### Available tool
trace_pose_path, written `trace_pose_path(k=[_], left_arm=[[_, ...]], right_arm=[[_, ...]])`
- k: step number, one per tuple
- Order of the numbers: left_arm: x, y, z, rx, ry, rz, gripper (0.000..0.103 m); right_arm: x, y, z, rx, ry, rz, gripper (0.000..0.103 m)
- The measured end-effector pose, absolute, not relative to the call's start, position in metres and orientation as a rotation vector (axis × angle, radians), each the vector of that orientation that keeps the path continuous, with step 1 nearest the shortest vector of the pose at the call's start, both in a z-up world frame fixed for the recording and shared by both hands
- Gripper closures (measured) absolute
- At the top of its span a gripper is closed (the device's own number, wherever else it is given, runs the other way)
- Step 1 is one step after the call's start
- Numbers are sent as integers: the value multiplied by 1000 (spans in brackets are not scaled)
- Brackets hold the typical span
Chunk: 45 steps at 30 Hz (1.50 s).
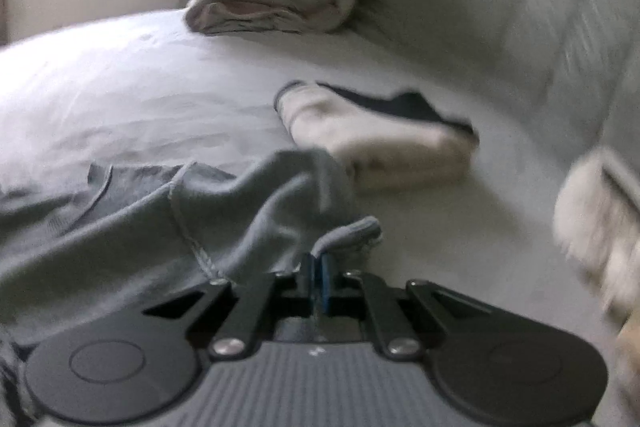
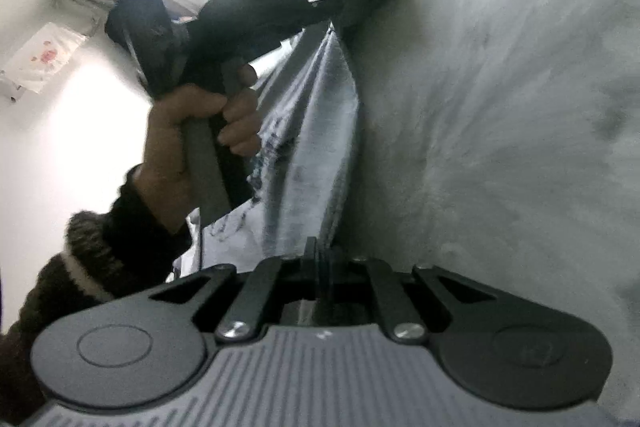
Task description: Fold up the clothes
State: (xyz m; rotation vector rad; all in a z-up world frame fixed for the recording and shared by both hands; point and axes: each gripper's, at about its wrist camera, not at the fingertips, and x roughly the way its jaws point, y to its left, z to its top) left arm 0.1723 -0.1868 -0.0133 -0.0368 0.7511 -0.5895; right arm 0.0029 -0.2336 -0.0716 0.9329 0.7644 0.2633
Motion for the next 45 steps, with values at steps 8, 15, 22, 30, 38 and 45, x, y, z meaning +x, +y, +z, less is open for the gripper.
trace_pose_path(k=[8, 15, 22, 30, 38, 45], left_arm=[[179, -194, -42, -166, 839, -575, 100], [177, -196, -53, -188, 868, -542, 94], [143, -138, -19, -253, 816, -527, 65], [89, -34, -4, -270, 787, -390, 64], [19, 81, 4, -262, 756, -201, 61], [-36, 178, -2, -294, 819, -60, 59]], right_arm=[[-18, -220, -66, 855, 791, 188, 98], [-17, -220, -61, 819, 789, 160, 88], [-19, -245, -66, 889, 723, 121, 72], [-18, -233, -67, 843, 692, 103, 65], [-22, -223, -73, 784, 727, 99, 64], [-25, -237, -75, 911, 804, 55, 64]])
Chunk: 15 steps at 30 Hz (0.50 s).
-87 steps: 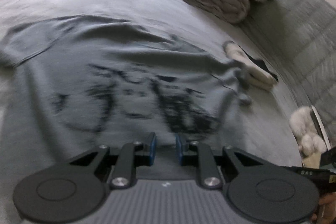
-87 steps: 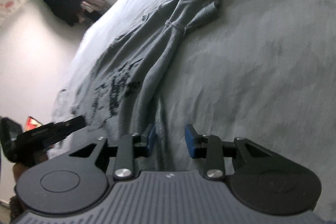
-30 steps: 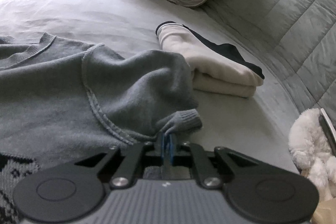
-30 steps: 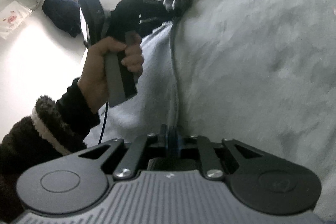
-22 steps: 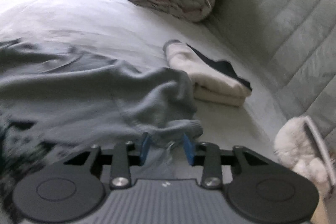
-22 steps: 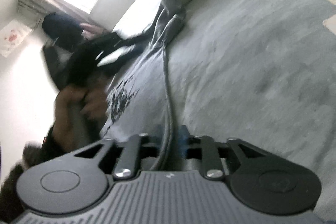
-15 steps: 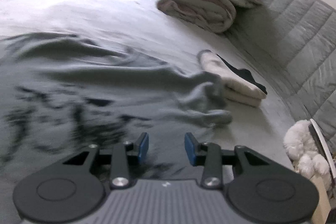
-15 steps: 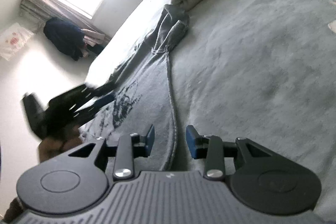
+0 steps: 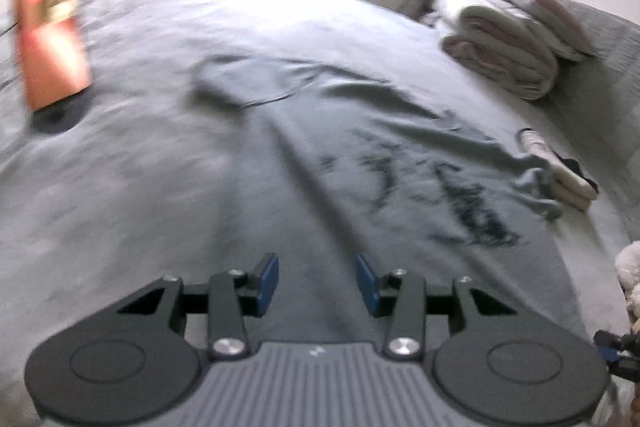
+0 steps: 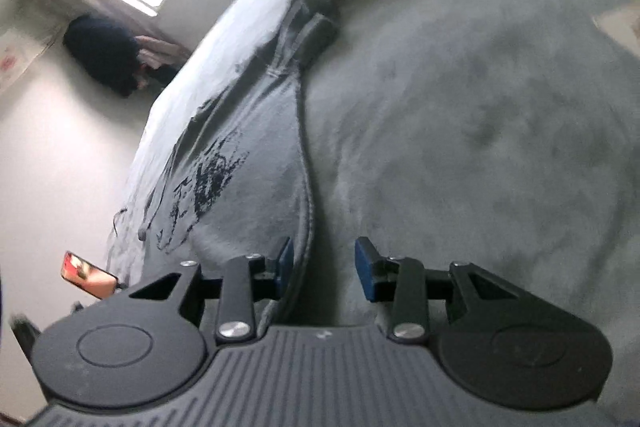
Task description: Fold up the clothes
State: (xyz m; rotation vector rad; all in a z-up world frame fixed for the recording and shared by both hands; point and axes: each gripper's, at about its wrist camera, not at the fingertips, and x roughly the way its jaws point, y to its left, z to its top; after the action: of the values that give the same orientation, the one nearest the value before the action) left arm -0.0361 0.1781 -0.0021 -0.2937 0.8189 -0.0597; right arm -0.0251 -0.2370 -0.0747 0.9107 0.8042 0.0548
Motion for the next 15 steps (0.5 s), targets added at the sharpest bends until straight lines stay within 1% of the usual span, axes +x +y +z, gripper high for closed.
trace_pose_path(k=[4, 7, 8, 12, 15], left_arm=[[-54, 215, -10, -340, 889, -41, 58], [-64, 231, -20, -428, 927, -87, 58], [-66, 235, -24, -472, 939, -117, 60], [-74, 245, -41, -620, 977, -226, 61], [-79, 240, -53, -656, 992, -256, 64]], right_arm=[[-33, -233, -70, 985, 868, 42, 63], [-45, -225, -67, 1019, 890, 56, 63], [-49, -222, -66, 1031, 898, 61, 63], [-61, -208, -63, 1031, 902, 72, 63], [-64, -194, -71, 1035, 918, 80, 63]])
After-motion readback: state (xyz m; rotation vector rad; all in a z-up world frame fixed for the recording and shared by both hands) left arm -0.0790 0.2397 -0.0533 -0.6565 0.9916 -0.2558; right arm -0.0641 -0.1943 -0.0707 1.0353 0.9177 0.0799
